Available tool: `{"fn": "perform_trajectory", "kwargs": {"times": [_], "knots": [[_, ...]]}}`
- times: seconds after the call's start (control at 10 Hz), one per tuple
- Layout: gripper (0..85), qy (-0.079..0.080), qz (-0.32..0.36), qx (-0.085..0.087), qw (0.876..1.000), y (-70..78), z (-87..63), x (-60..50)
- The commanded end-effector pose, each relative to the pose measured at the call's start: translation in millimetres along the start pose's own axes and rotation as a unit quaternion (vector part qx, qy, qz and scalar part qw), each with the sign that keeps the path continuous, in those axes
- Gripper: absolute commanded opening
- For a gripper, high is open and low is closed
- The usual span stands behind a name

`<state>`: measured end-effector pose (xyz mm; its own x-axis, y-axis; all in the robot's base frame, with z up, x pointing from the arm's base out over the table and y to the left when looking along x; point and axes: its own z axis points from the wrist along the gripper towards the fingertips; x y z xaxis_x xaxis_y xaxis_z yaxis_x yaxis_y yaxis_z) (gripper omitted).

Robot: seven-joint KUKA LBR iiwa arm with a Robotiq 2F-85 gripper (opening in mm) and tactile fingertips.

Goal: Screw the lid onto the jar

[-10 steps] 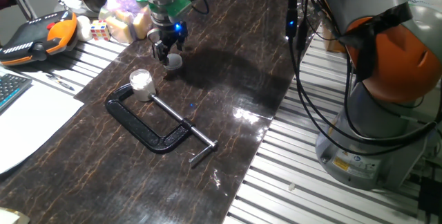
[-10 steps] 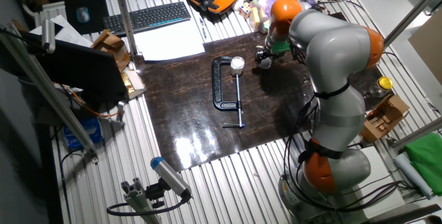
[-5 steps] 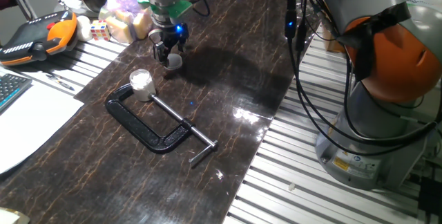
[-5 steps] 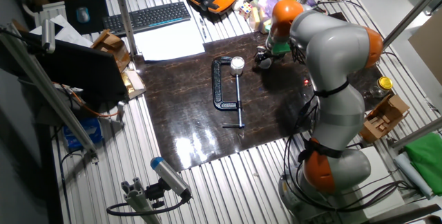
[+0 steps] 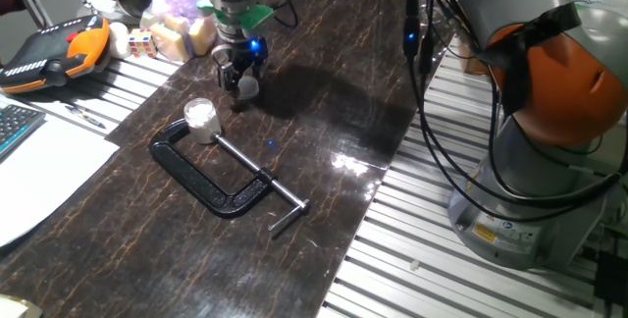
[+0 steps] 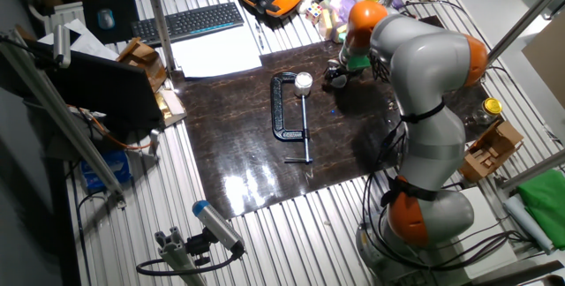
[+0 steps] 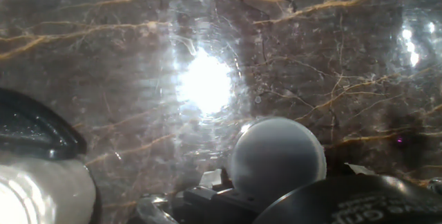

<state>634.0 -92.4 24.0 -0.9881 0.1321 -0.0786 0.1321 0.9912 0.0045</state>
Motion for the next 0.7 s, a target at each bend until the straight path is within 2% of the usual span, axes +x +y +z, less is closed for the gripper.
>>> {"fn": "perform_trajectory", "kwargs": {"times": [0.0, 0.6], "knots": [[85.0, 0.000, 0.000, 0.000, 1.000, 0.0, 0.8, -0.3], [85.0, -0.002, 0.001, 0.000, 1.000, -1.8, 4.6, -7.4]]}}
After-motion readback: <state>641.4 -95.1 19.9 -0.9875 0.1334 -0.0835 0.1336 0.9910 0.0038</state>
